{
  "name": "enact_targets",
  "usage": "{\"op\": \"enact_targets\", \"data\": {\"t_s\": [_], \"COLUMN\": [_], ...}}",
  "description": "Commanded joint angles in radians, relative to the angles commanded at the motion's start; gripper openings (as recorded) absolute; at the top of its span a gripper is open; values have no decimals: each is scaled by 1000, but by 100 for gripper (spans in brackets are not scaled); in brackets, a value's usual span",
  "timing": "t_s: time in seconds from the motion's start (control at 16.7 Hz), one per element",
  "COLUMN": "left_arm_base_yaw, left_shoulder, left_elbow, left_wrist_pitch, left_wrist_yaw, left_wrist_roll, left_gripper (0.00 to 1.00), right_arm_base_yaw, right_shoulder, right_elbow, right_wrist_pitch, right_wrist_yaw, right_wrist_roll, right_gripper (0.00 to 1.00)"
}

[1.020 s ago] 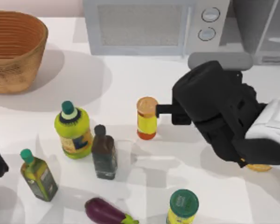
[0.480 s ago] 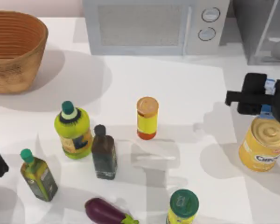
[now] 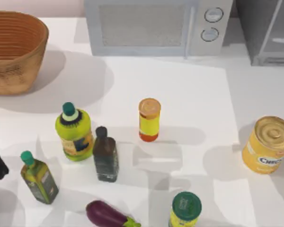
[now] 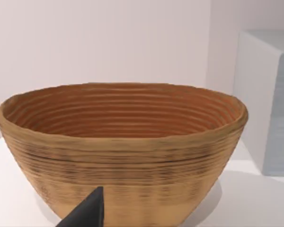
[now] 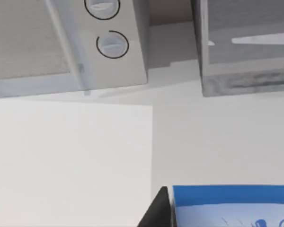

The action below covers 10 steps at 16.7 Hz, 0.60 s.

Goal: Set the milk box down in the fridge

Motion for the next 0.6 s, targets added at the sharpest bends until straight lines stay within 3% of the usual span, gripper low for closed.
{"op": "enact_targets", "data": {"t_s": [0.36,0.6], "left_arm_base_yaw": [0,0], "left_shoulder": [0,0], "left_elbow": [0,0], "left_wrist_pitch": [0,0], "left_wrist_yaw": [0,0], "left_wrist_roll": [0,0], "left_gripper": [100,100], "right_arm_base_yaw": [-243,-376], "right_shoulder": [-474,-649], "right_elbow": [-268,-400], "right_wrist_pitch": [58,112], "right_wrist_yaw": [-160,-270], "right_wrist_roll": [-189,-271], "right_gripper": [0,0]}}
